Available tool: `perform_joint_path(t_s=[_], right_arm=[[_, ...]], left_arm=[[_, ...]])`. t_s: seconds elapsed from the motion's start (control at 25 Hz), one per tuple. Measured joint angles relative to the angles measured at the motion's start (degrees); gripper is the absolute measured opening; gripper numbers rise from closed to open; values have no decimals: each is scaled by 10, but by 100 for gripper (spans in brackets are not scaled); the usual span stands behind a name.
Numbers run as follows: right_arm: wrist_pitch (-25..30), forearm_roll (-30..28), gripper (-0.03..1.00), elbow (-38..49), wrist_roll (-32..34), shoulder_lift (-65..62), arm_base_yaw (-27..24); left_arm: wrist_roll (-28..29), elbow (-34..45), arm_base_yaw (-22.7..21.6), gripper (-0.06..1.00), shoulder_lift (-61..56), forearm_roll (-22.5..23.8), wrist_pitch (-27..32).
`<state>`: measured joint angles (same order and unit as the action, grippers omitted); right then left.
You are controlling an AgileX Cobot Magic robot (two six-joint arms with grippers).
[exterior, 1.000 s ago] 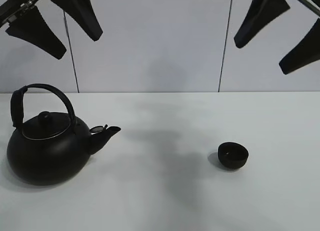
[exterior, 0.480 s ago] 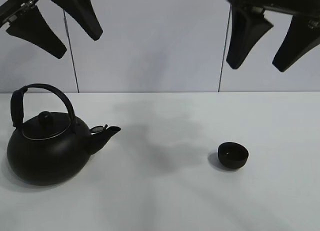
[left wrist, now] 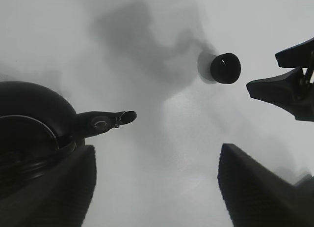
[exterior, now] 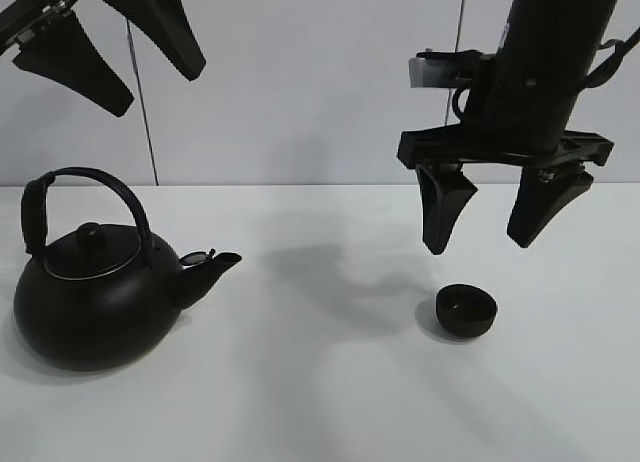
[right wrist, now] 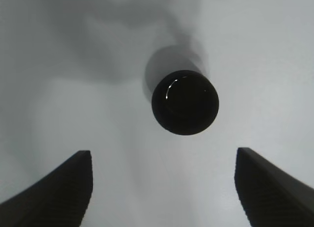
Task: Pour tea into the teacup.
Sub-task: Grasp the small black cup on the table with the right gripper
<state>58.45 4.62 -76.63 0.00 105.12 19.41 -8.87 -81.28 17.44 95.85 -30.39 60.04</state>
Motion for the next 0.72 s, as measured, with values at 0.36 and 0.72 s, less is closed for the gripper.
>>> perform_joint_path(t_s=[0.36, 0.72], right_arm=[[-23, -50, 55, -1, 0, 37, 0], [-55, -46, 55, -1, 0, 84, 0]], left_arm=[[0, 0, 0, 51, 0, 0, -1], [0, 0, 0, 51, 0, 0, -3]])
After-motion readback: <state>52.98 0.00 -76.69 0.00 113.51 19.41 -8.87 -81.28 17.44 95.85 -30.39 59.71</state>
